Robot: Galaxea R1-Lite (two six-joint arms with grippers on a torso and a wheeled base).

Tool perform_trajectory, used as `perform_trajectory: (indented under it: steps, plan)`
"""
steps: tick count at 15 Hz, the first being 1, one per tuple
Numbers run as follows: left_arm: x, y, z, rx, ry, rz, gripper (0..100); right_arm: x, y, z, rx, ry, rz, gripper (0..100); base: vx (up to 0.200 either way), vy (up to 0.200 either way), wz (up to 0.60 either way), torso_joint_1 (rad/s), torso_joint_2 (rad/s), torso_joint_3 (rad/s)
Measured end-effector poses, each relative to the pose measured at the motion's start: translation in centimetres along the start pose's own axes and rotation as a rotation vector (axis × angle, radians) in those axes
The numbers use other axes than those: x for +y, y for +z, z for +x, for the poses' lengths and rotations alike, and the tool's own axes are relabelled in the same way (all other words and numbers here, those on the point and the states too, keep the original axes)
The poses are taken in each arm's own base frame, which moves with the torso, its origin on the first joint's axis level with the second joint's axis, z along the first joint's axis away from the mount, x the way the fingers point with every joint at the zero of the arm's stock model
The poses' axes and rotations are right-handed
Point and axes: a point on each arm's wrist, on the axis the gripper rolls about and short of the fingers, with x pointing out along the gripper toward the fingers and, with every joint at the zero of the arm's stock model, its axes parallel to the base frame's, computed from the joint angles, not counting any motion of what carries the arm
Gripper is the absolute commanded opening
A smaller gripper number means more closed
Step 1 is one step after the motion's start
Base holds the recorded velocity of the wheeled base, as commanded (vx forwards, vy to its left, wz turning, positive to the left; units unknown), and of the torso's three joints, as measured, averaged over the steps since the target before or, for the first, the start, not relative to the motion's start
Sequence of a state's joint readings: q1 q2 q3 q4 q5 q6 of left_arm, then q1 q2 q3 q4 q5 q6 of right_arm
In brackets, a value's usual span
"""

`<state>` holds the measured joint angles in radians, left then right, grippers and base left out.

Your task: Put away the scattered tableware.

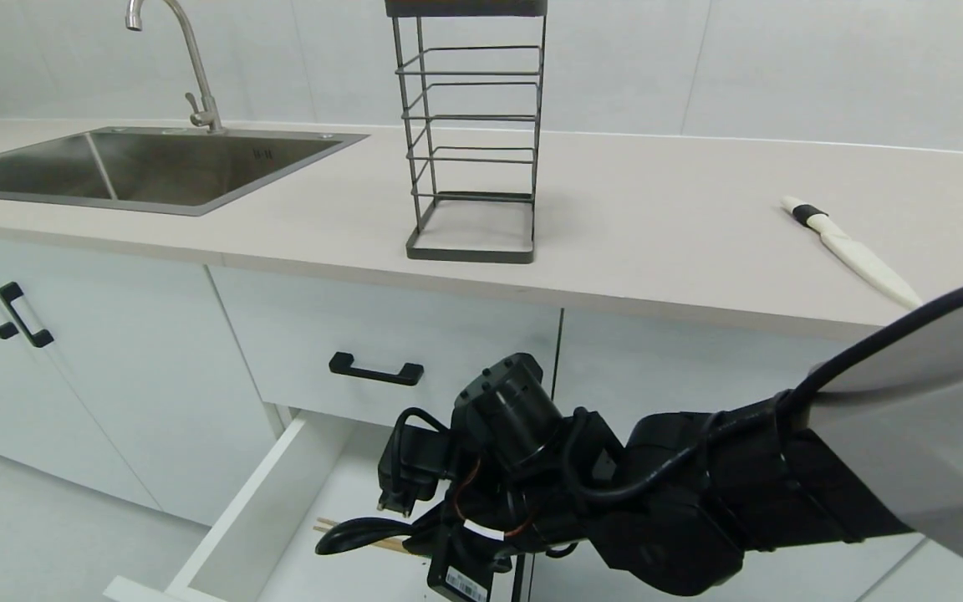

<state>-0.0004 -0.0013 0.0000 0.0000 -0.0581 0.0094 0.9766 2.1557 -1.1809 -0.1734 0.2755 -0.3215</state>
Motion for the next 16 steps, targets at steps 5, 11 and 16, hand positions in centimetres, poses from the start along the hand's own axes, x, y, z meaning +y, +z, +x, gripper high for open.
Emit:
perform_trajectory:
  steps: [5, 11, 16]
  plan:
    - [0.0, 0.0, 0.0, 0.0, 0.0, 0.0, 100, -0.6, 0.8, 1.2, -0.029, 0.012, -0.004, 0, 0.0, 0.0, 0.0, -0.013, 0.04, 0.024]
    - [0.0, 0.0, 0.0, 0.0, 0.0, 0.0, 100, -2.1, 0.5, 4.5, -0.029, 0.034, 0.008, 0, 0.0, 0.0, 0.0, 0.0, 0.0, 0.0]
    - [0.0, 0.0, 0.0, 0.0, 0.0, 0.0, 100, -3.2, -0.4, 7.0, -0.011, 0.031, 0.023, 0, 0.0, 0.0, 0.0, 0.0, 0.0, 0.0]
